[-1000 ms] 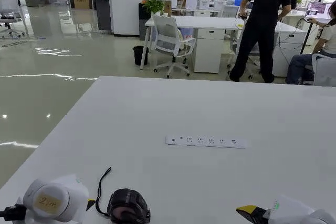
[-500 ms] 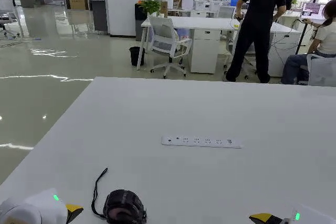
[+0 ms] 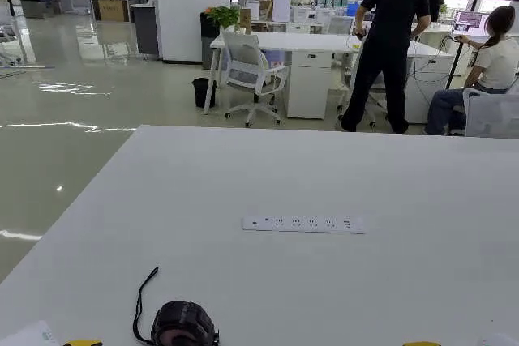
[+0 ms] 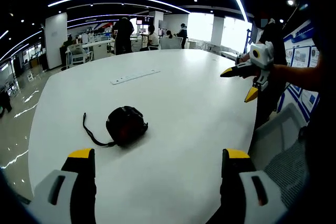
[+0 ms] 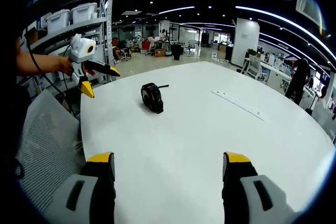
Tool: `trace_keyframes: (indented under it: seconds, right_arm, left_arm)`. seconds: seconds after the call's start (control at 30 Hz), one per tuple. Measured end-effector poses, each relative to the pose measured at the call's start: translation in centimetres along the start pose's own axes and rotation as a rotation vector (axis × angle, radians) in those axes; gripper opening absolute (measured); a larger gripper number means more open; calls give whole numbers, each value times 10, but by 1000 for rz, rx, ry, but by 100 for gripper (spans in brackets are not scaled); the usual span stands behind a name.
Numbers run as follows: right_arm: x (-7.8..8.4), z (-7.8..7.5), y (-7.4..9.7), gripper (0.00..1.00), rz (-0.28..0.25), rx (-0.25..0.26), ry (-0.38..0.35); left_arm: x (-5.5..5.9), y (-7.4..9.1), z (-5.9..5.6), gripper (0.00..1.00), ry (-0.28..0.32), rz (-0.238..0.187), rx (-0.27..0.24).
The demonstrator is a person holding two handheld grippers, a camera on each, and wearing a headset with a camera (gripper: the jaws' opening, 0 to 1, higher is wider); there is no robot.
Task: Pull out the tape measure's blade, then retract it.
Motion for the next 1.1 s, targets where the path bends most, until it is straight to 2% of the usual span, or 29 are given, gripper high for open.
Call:
trace_keyframes:
  seconds: [0.13, 0.3, 0.53, 0.73, 0.87, 1.1]
  right_arm:
    - [0, 1, 3, 88, -14, 7, -8]
    - [3, -1, 3, 89, -20, 21, -8]
    - [7, -1, 4, 89, -28, 6, 1]
    - [6, -4, 5, 90, -37, 3, 4]
    - [6, -2, 4, 91, -46, -18, 14]
    - [6, -3, 2, 92, -40, -32, 18]
  left_arm:
    - [4, 3, 3, 99, -15, 11, 3]
    - [3, 7, 8, 99, -26, -8, 9]
    - [0, 7, 6, 99, -63, -5, 19]
    - [-3, 6, 7, 99, -68, -9, 20]
    - [-5, 6, 4, 99, -67, -13, 24]
    - [-3, 6, 3, 99, -70, -8, 31]
Point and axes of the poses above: the centre of the closed fingertips' face, and the gripper's own axes: y roughly backward along the fingers, z roughly to its left, x roughly out of its underside, the point moved 7 cm from there along y, roughly backward along the fingers, and after that the axes turned 5 degrees about y, right-handed, at the moved point
